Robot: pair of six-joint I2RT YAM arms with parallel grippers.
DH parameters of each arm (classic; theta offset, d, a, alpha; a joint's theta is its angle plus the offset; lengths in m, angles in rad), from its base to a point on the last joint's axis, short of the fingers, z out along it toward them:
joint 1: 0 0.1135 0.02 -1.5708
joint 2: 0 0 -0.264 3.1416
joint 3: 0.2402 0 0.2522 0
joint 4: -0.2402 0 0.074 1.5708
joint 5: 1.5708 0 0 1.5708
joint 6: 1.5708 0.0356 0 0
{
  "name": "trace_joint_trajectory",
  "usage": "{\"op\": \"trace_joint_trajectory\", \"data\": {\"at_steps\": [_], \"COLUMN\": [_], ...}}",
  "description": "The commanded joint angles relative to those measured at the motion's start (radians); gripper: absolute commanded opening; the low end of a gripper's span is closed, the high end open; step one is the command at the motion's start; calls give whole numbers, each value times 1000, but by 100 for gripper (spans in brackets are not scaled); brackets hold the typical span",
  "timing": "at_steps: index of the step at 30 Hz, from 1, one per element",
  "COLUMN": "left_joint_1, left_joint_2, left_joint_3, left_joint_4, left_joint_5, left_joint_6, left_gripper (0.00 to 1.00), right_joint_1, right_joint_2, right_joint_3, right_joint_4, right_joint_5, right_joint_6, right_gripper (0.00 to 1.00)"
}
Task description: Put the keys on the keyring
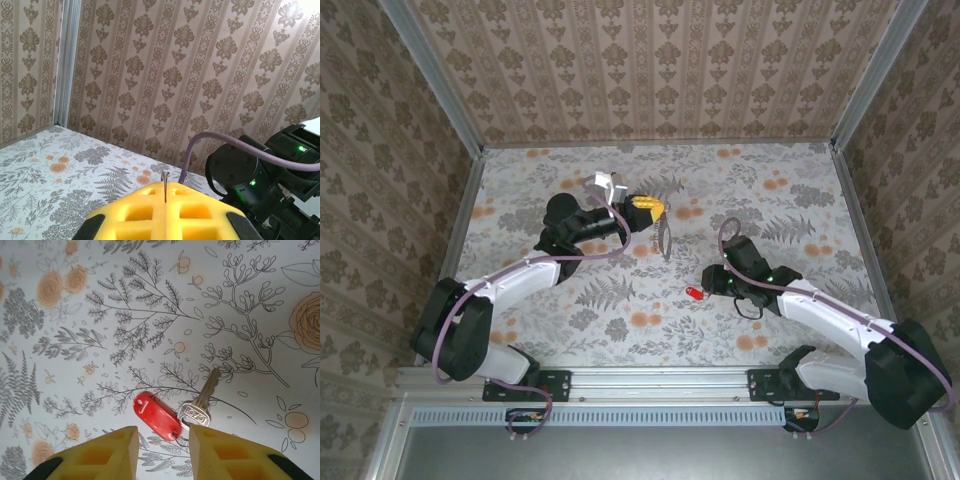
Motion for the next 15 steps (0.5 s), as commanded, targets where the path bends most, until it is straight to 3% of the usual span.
{"op": "trace_joint_trajectory", "data": {"at_steps": [1, 15], "left_joint_1": [5, 6], "left_joint_2": [-34, -53], "left_joint_3": [-10, -21], "left_joint_4": [53, 50], "left_joint_5": [16, 16], "left_joint_6": [-8, -2], "left_gripper": [0, 0], "right_joint_1": [4, 40], "right_joint_2": [-5, 101], "right_joint_3": [-22, -83], "right_joint_4": [-29, 43], "right_joint_5": [46, -15], "right_joint_6": [50, 153], "right_gripper": [35, 37]}}
